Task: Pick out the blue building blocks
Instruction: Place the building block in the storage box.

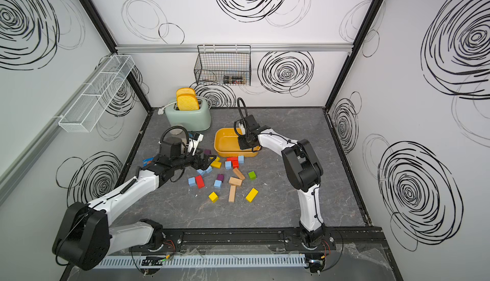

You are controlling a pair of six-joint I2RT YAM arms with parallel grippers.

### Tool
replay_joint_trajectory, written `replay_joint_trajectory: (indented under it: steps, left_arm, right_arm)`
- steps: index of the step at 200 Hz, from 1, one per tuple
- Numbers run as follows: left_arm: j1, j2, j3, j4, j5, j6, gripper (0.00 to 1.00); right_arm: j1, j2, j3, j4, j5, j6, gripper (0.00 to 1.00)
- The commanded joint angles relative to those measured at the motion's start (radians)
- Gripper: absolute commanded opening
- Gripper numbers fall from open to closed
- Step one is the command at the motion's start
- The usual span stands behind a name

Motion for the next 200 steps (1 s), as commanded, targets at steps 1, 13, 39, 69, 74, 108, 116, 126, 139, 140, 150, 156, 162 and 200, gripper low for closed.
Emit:
replay_joint_trajectory:
  steps: [1, 13, 39, 69, 74, 108, 116, 126, 139, 140, 150, 156, 162, 200]
  left_arm:
    - [-0.002, -0.034, -0.001, -0.008, -0.012, 0.023, 0.96]
    - [-0.001, -0.043, -0.002, -0.014, -0.015, 0.022, 0.96]
    - [-0.001, -0.058, -0.004, -0.02, -0.017, 0.016, 0.96]
    - [-0.002, -0.085, -0.004, -0.039, -0.025, 0.015, 0.96]
    - [-0.002, -0.092, -0.004, -0.042, -0.026, 0.016, 0.96]
    - [-0.003, -0.128, -0.001, -0.064, -0.039, 0.014, 0.96]
    - [-0.002, -0.138, -0.001, -0.069, -0.043, 0.015, 0.96]
    - [-0.003, -0.148, -0.001, -0.074, -0.048, 0.014, 0.96]
    - [-0.002, -0.161, 0.002, -0.086, -0.056, 0.013, 0.96]
    - [-0.001, -0.162, 0.003, -0.086, -0.057, 0.013, 0.96]
    - [-0.001, -0.17, 0.007, -0.096, -0.065, 0.014, 0.96]
    - [-0.001, -0.174, 0.01, -0.103, -0.071, 0.014, 0.96]
    - [-0.001, -0.179, 0.014, -0.111, -0.079, 0.014, 0.96]
    - [0.008, -0.203, 0.033, -0.146, -0.094, 0.014, 0.96]
  right_arm:
    - [0.004, 0.007, 0.02, -0.011, -0.009, 0.0, 0.41]
    - [0.004, 0.001, 0.018, -0.011, -0.009, 0.0, 0.44]
    - [0.008, -0.012, 0.016, -0.013, -0.005, 0.002, 0.44]
    - [0.015, -0.039, 0.01, -0.012, -0.002, 0.002, 0.46]
    - [0.017, -0.045, 0.008, -0.011, -0.002, 0.003, 0.46]
    - [0.019, -0.081, -0.006, -0.002, -0.002, 0.003, 0.53]
    - [0.018, -0.089, -0.01, -0.002, -0.002, 0.004, 0.54]
    - [0.019, -0.097, -0.012, -0.001, -0.004, 0.003, 0.56]
    - [0.018, -0.109, -0.015, -0.001, -0.01, 0.003, 0.6]
    - [0.019, -0.11, -0.016, 0.0, -0.011, 0.003, 0.61]
    - [0.019, -0.121, -0.02, 0.003, -0.02, 0.004, 0.65]
    - [0.018, -0.129, -0.026, 0.007, -0.025, 0.003, 0.67]
    - [0.018, -0.135, -0.031, 0.011, -0.03, 0.002, 0.7]
    - [0.016, -0.154, -0.034, -0.002, -0.053, 0.001, 0.76]
